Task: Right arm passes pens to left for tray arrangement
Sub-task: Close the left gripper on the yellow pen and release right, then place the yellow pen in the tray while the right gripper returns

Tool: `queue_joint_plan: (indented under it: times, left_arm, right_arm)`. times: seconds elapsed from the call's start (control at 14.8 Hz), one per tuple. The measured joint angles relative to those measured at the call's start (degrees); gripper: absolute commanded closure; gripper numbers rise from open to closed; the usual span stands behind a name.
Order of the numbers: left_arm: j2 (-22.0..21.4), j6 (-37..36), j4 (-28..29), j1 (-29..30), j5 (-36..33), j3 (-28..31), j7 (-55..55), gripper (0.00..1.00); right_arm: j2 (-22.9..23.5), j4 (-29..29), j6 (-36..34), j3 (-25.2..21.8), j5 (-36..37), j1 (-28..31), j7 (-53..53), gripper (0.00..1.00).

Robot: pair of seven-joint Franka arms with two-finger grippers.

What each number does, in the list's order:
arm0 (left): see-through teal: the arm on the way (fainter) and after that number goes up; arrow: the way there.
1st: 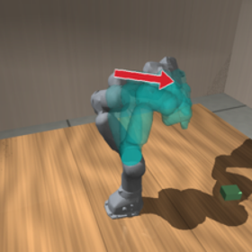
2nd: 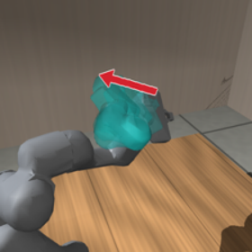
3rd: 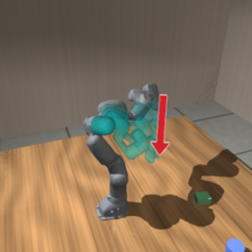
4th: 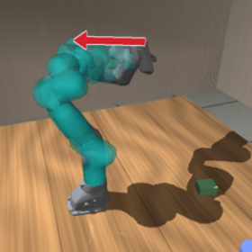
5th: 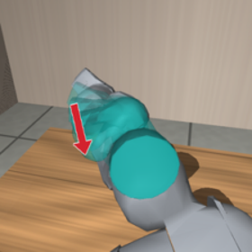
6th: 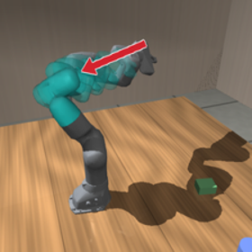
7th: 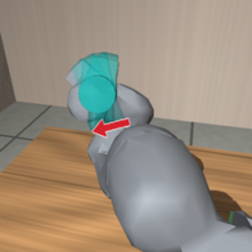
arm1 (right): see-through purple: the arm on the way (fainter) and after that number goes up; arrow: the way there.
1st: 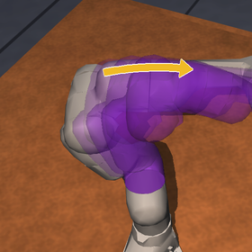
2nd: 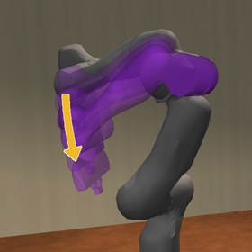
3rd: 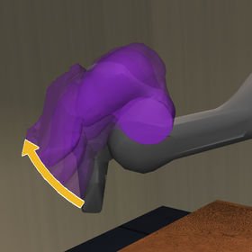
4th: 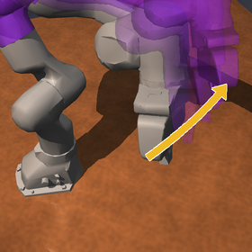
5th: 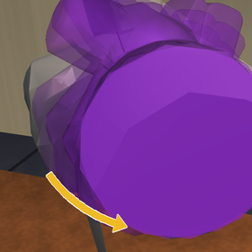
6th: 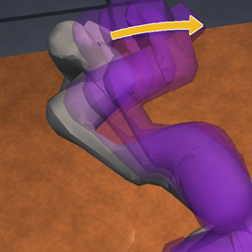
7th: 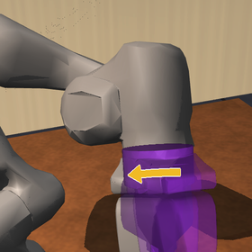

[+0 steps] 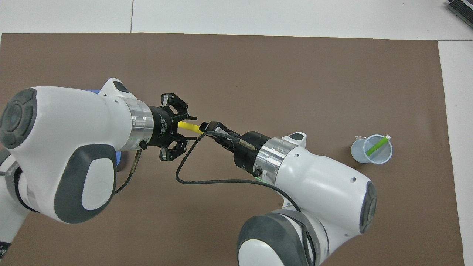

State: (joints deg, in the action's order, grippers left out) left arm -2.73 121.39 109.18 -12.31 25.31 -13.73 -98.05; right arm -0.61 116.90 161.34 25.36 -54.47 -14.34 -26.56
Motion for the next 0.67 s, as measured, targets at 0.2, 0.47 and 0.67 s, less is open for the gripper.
queue_joint_plan:
  times: [0.2,0.47,0.67]
  left_arm:
    - [-0.15,-0.88,0.09,0.02,0.07,0.08,-0.09,1.00]
    - [-0.48,-2.83,0.04,0.46,0.52,0.39,0.14,1.00]
    - [-0.82,-4.03,0.04,0.94,0.75,0.43,1.73,1.00]
  right_arm:
    - [-0.02,0.07,0.00,-0.01,0.00,0.07,0.00,1.00]
    - [-0.03,0.07,-0.01,0.33,-0.03,-0.12,0.00,1.00]
    - [-0.07,0.00,0.00,0.42,-0.16,-0.26,-0.57,0.01]
